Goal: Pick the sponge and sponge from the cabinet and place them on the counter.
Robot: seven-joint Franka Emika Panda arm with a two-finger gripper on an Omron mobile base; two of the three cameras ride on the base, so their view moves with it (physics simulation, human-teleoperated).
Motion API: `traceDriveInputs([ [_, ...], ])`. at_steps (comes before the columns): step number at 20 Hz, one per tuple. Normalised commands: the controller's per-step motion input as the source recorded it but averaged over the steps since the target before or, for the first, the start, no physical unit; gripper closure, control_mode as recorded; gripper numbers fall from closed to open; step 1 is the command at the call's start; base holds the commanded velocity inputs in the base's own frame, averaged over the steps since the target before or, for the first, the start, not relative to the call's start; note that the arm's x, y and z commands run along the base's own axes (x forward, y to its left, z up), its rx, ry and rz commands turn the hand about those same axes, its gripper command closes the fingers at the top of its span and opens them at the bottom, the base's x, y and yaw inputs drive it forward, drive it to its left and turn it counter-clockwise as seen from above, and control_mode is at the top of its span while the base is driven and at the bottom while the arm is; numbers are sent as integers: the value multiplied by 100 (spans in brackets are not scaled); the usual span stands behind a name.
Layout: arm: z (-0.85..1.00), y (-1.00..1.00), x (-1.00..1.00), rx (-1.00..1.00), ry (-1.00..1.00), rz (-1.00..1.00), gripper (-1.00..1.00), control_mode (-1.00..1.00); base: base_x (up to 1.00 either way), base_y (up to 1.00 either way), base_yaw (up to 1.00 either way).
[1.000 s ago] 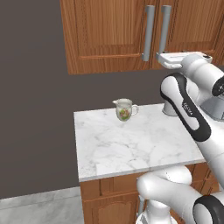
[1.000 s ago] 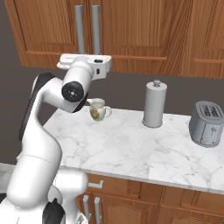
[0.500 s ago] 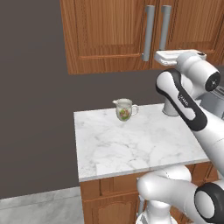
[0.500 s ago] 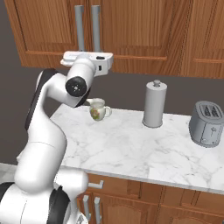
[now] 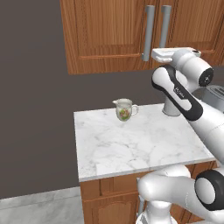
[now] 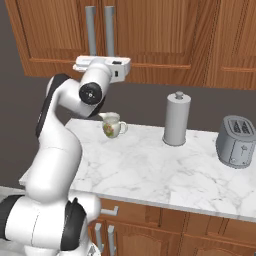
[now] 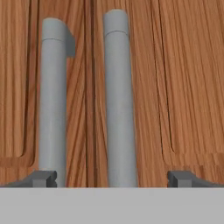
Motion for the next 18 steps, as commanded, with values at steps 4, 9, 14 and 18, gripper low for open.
traceDriveInputs([
  [4,0,0,29,0,0,0,-100,-100,0,0,0],
  [9,0,0,27,0,0,0,-100,-100,0,0,0],
  [14,0,-1,27,0,0,0,-100,-100,0,0,0],
  [18,0,0,33,0,0,0,-100,-100,0,0,0],
])
